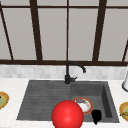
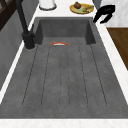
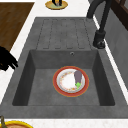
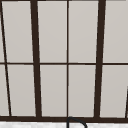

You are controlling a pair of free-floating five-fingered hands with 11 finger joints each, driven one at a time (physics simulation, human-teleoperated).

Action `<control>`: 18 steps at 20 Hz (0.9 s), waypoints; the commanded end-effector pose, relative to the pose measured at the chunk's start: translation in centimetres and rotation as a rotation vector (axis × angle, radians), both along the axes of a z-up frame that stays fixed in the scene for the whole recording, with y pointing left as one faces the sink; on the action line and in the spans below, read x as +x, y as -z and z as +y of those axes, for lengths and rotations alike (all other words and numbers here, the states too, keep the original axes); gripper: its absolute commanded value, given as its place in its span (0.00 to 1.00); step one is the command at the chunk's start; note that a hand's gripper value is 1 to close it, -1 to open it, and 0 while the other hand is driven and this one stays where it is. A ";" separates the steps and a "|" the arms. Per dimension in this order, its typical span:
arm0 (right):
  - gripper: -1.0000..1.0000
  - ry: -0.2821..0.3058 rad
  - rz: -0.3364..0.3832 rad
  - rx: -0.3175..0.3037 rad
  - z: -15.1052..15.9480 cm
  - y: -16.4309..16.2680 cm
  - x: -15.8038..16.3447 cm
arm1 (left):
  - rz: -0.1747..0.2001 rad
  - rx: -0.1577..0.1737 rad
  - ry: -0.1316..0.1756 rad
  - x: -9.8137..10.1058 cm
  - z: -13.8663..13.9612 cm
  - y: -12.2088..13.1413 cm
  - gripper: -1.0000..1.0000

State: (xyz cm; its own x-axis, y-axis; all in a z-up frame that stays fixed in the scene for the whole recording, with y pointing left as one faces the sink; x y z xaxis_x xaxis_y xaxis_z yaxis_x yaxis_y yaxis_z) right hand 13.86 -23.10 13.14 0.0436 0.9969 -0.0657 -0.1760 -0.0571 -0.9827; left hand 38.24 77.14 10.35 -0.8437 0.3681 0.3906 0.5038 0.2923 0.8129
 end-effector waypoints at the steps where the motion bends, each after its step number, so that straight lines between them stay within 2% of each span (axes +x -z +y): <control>1: 0.50 0.000 0.000 0.000 0.0 0.0 0.0 | 0.021 -0.014 0.062 -1.8 1.6 1.8 1.00; 4: 0.50 0.000 0.000 0.000 0.0 0.0 0.0 | -0.060 -0.094 0.044 -2.8 2.1 1.7 1.00; 6: 0.50 0.000 0.000 0.000 0.0 0.0 0.0 | -0.092 -0.137 0.032 -3.2 2.7 1.6 1.00; 8: 0.50 0.000 0.000 0.000 0.0 0.0 0.0 | -0.119 -0.185 0.046 -2.9 2.6 0.7 1.00; 9: 0.50 0.000 0.000 0.000 0.0 0.0 0.0 | -0.139 -0.193 0.047 -2.5 2.2 -0.6 1.00; 10: 0.50 0.000 0.000 0.000 0.0 0.0 0.0 | -0.132 -0.194 0.049 -2.4 1.9 -1.6 1.00; 11: 0.50 0.000 0.000 0.000 0.0 0.0 0.0 | -0.112 -0.187 0.049 -2.6 1.5 -2.3 1.00; 14: 0.50 0.000 0.000 0.000 0.0 0.0 0.0 | -0.091 -0.162 0.035 -2.5 0.6 -4.5 1.00; 15: 0.50 0.000 0.000 0.000 0.0 0.0 0.0 | -0.099 -0.152 0.022 -2.7 -0.3 -5.3 1.00; 18: 0.50 0.000 0.000 0.000 0.0 0.0 0.0 | -0.099 -0.145 0.017 -2.8 -1.5 -7.5 1.00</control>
State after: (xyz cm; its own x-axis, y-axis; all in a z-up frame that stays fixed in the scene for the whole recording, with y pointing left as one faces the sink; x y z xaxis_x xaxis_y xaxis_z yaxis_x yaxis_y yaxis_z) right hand 13.86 -23.10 13.14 0.0436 0.9969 -0.0657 -0.1760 -0.0571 -0.9827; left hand 35.63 77.25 15.52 -0.8865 0.3926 0.2450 0.4115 0.4266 0.8054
